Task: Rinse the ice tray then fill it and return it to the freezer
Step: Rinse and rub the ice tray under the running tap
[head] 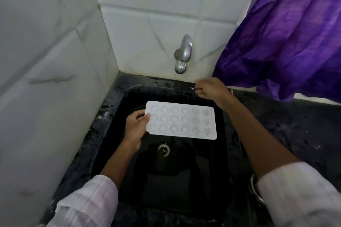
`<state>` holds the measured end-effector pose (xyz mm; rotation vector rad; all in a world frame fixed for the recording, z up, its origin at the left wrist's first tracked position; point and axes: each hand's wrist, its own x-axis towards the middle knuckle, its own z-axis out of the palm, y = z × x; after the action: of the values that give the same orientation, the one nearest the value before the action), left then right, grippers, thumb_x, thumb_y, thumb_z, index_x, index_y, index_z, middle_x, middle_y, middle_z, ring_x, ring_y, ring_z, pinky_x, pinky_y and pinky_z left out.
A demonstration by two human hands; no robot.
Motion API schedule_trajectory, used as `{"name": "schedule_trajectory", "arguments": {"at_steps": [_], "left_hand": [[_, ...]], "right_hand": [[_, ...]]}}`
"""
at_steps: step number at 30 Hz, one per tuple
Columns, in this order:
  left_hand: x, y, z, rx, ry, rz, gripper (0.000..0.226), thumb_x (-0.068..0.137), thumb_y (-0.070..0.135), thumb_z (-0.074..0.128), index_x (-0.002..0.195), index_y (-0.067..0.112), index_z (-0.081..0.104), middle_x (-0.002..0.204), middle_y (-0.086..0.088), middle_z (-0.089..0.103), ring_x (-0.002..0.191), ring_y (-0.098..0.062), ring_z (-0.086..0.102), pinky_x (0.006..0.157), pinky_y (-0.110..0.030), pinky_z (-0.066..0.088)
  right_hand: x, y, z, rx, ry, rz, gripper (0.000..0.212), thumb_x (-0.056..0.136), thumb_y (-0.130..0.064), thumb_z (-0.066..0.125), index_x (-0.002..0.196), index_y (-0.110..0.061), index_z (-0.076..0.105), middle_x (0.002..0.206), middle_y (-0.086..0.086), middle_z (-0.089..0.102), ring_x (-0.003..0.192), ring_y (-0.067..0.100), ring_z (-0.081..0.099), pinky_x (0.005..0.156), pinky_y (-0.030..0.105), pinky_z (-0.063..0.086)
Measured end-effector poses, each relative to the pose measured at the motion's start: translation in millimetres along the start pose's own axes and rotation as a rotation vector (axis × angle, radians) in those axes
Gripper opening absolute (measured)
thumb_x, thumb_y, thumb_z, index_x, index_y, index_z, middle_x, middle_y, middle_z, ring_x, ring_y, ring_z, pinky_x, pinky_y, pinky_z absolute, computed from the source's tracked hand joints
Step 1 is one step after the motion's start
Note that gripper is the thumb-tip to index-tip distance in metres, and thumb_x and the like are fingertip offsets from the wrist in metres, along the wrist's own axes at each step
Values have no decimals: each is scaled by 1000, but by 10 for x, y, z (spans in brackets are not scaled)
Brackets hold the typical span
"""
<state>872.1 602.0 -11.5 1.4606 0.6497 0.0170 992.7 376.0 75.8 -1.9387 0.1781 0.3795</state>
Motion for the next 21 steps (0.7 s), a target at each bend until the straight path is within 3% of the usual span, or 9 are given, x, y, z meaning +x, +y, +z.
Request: {"name": "schedule_trajectory", "arguments": {"at_steps": [6, 10, 12, 16, 21], "left_hand": [[86, 22, -124, -27, -1, 6, 11, 99, 10, 58, 107, 11, 66, 93, -3, 74, 81, -18, 72, 68, -32, 58], [155, 56, -227, -35, -5, 4, 15, 99, 12, 59, 112, 9, 65, 98, -4, 74, 85, -21, 73, 70, -35, 59], [188, 61, -274, -36, -8, 0, 17, 99, 13, 60, 114, 8, 65, 99, -5, 75, 86, -21, 73, 71, -36, 59], [233, 76, -330, -43, -14, 0, 17, 99, 12, 59, 114, 7, 65, 99, -5, 75, 85, -21, 73, 71, -36, 59], [286, 70, -342, -61, -6, -13, 17, 99, 12, 59, 114, 7, 65, 100, -6, 75, 86, -23, 73, 74, -39, 60]], "right_hand": [[543, -355, 411, 398, -59, 158, 45, 99, -37, 59, 125, -1, 50, 124, 20, 60, 108, 30, 66, 82, 34, 58], [748, -423, 544, 433, -7, 170, 35, 98, -28, 63, 121, -4, 55, 125, 17, 63, 109, 29, 67, 68, 30, 58], [817, -394, 574, 485, 35, 173, 41, 93, -25, 70, 124, -2, 56, 125, 17, 64, 101, 26, 68, 64, 28, 59], [868, -349, 540, 606, 70, 167, 48, 82, -15, 81, 120, 6, 59, 120, 21, 66, 99, 28, 69, 79, 34, 62], [916, -363, 555, 569, 114, 171, 53, 79, -16, 84, 123, 4, 59, 117, 17, 67, 94, 24, 69, 56, 23, 58]]}}
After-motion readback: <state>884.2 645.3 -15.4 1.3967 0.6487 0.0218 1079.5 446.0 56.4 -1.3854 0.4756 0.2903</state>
